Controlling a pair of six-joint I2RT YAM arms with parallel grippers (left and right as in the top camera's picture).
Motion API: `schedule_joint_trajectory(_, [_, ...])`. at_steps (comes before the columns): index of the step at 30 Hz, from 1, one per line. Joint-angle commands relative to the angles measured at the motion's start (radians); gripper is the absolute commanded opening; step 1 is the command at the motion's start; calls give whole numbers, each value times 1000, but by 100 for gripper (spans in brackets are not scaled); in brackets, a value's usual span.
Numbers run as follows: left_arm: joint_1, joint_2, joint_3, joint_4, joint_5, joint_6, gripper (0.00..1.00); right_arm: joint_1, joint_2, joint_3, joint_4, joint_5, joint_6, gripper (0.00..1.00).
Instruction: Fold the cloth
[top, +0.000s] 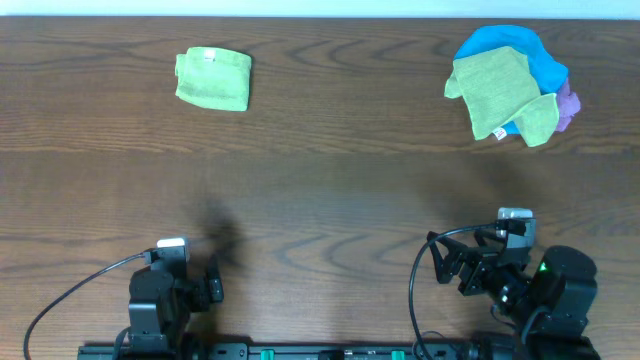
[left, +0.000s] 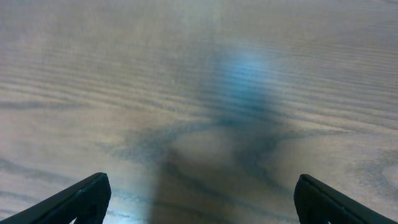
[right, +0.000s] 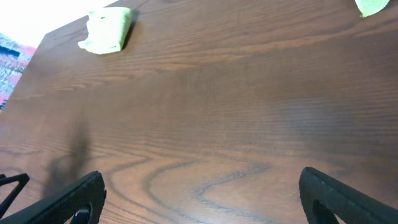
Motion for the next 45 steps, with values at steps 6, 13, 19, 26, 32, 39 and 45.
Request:
schedule_joint_trajectory(6, [4, -43, -4, -74, -14, 113, 95, -8, -3, -1, -1, -15, 11, 99])
schedule_joint_trajectory(13, [2, -69, -4, -75, -15, 113, 95, -8, -3, -1, -1, -15, 11, 99])
schedule_joint_trajectory(19, [2, -69, -4, -74, -14, 112, 95, -8, -3, -1, -1, -15, 10, 99])
schedule_joint_trajectory(26, [2, -69, -4, -74, -15, 112, 95, -8, -3, -1, -1, -15, 11, 99])
schedule_joint_trajectory(32, [2, -69, -4, -74, -15, 112, 95, -8, -3, -1, -1, -15, 10, 99])
schedule_joint_trajectory(39, [2, -69, -4, -74, -15, 112, 95, -8, -3, -1, -1, -15, 10, 99])
schedule_joint_trajectory(45, [2, -69, -4, -74, -14, 112, 95, -8, -3, -1, -37, 43, -1, 99])
